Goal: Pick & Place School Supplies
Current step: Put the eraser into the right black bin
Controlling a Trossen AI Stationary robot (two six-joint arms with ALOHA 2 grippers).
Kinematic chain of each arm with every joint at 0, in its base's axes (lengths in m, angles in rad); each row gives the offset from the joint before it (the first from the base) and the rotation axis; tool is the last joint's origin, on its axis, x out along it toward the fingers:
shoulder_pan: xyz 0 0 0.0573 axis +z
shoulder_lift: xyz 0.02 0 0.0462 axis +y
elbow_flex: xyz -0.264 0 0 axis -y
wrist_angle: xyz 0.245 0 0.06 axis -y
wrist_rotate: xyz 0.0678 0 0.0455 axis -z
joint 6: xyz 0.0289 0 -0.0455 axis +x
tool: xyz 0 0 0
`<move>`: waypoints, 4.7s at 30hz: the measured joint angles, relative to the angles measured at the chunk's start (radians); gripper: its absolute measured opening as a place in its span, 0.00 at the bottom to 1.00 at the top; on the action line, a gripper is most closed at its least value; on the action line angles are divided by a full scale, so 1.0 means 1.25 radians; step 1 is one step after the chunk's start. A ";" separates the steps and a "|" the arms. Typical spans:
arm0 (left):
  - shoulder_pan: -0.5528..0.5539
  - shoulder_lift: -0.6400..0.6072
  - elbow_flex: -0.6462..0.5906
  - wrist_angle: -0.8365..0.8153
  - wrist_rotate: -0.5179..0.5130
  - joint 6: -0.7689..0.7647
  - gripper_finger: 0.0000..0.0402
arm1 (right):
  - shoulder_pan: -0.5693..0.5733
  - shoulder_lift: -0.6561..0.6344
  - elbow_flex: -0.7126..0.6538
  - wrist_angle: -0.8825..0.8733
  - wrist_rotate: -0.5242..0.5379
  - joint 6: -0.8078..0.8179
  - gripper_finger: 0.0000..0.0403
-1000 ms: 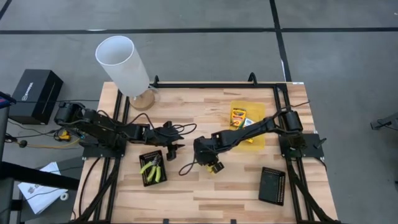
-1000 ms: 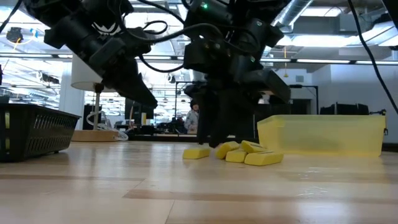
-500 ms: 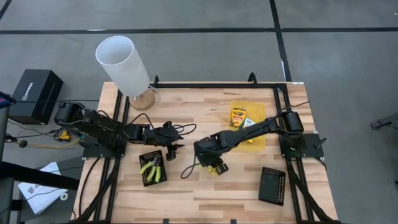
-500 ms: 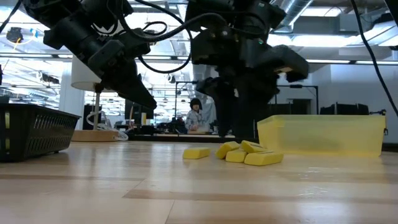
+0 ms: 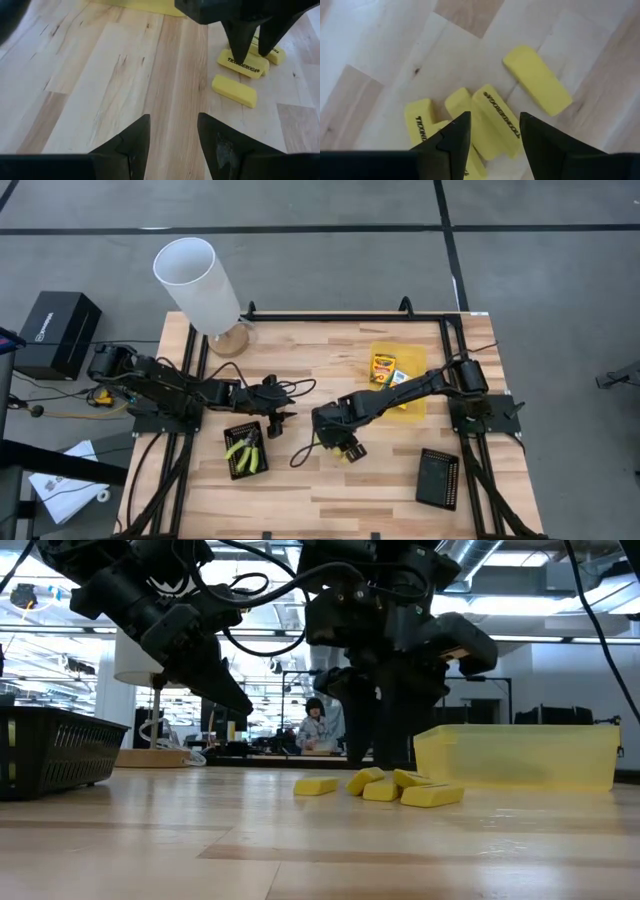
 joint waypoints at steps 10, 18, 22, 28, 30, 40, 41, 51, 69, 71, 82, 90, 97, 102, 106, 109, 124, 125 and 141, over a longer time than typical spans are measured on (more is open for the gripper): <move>0.000 0.000 0.000 -0.002 0.000 0.000 0.40 | -0.008 0.008 0.000 0.012 -0.016 -0.001 0.39; 0.000 0.000 0.000 -0.006 0.000 0.000 0.40 | -0.020 0.088 0.007 0.020 -0.083 -0.004 0.38; 0.000 0.000 -0.011 -0.005 0.000 -0.001 0.40 | -0.031 0.092 0.005 0.027 -0.100 -0.013 0.36; 0.000 0.000 -0.037 -0.002 0.000 -0.011 0.40 | -0.049 0.086 0.003 0.045 -0.091 -0.090 0.05; 0.000 0.000 -0.046 0.002 0.000 -0.025 0.40 | -0.051 0.087 0.010 0.036 -0.091 -0.097 0.05; 0.000 0.000 -0.066 0.016 0.000 -0.027 0.40 | -0.048 0.068 0.063 -0.058 -0.078 -0.099 0.05; 0.000 0.000 -0.066 0.023 0.000 -0.026 0.40 | -0.048 0.062 0.070 -0.086 -0.066 -0.099 0.05; -0.001 0.000 -0.066 0.045 0.000 -0.025 0.40 | -0.048 0.023 0.148 -0.214 0.013 -0.074 0.04; -0.025 0.000 -0.066 0.057 0.000 -0.025 0.40 | -0.169 -0.184 0.086 -0.464 0.186 0.068 0.04; -0.031 0.000 -0.066 0.057 0.000 -0.025 0.40 | -0.183 -0.216 0.047 -0.456 0.191 0.085 0.04; -0.035 0.000 -0.066 0.057 0.000 -0.023 0.40 | -0.097 -0.454 -0.185 -0.470 0.173 0.330 0.04; -0.035 0.000 -0.066 0.060 0.000 -0.016 0.40 | 0.114 -0.577 -0.279 -0.465 0.170 0.628 0.04; -0.035 0.000 -0.066 0.064 0.000 -0.018 0.40 | 0.296 -0.585 -0.323 -0.448 0.173 0.865 0.04; -0.035 0.000 -0.066 0.069 0.000 -0.017 0.40 | 0.407 -0.585 -0.371 -0.382 0.175 1.021 0.04; -0.035 0.000 -0.066 0.069 0.000 -0.016 0.40 | 0.476 -0.572 -0.401 -0.346 0.188 1.119 0.04; -0.035 0.000 -0.066 0.070 0.000 -0.016 0.40 | 0.510 -0.574 -0.428 -0.290 0.211 1.172 0.04; -0.035 0.000 -0.066 0.070 0.000 -0.018 0.40 | 0.625 -0.573 -0.546 -0.114 0.246 1.360 0.04; -0.035 0.000 -0.066 0.071 0.000 -0.018 0.40 | 0.627 -0.573 -0.548 -0.111 0.246 1.364 0.04; -0.035 0.000 -0.066 0.071 0.000 -0.024 0.40 | 0.635 -0.573 -0.549 -0.056 0.282 1.406 0.44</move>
